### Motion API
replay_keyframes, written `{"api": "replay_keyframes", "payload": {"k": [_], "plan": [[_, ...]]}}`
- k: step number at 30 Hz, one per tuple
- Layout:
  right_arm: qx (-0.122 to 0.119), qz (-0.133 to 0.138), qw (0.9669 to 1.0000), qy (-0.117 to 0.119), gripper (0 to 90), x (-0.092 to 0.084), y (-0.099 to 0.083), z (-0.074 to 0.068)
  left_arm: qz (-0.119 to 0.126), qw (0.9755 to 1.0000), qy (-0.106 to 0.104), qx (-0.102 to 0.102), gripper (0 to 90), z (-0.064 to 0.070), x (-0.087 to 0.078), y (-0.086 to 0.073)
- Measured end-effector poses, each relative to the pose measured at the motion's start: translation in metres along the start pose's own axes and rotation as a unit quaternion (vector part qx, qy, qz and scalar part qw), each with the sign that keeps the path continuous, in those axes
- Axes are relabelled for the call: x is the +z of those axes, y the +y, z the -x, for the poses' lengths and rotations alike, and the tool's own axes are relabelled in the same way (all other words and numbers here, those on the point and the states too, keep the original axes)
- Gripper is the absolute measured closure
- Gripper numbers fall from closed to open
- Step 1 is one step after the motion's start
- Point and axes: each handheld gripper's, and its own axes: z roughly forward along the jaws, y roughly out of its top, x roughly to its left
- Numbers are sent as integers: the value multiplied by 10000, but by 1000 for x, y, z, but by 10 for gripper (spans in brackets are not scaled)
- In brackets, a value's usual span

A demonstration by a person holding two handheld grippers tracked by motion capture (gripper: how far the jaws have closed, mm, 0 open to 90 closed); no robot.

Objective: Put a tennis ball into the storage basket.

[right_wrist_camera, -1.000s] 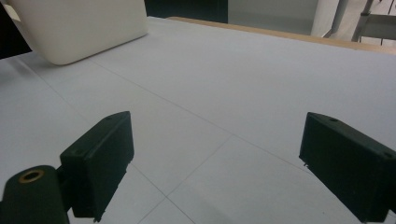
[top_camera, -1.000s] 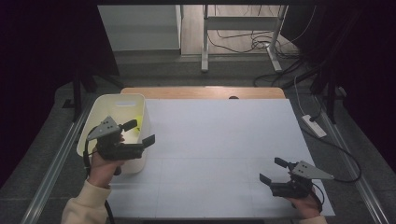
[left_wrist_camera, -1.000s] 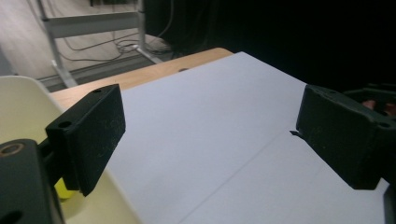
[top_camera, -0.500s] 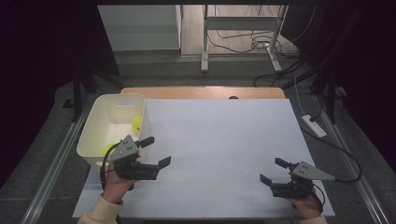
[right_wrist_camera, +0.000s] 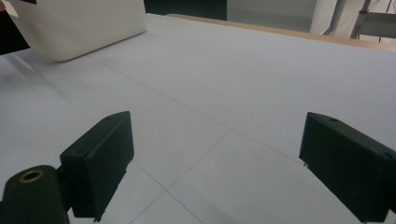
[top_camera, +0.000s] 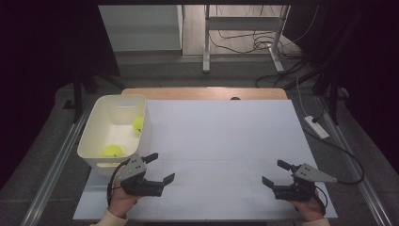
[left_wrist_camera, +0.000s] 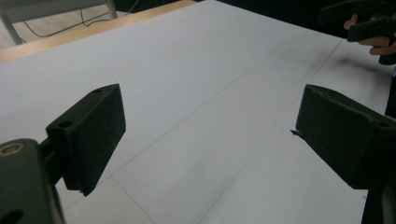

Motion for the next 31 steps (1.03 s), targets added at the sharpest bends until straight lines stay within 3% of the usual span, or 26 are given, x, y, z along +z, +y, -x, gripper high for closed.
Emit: {"api": "replay_keyframes", "payload": {"k": [4,13,19,31], "plan": [[-54,-74,10000,-5,99,2,-1,0,-116,9999,119,-15,92,-2,1,-9],[-122,-172,9998,17,99,4,-4,-2,-386,9990,41,-238,91,-6,5,-34],[-133,-205,9997,31,99,5,-5,-2,-328,9989,81,-336,91,-10,4,-33],[-199,-259,9995,44,99,6,-6,-2,-302,9989,95,-336,91,-12,4,-30]]}}
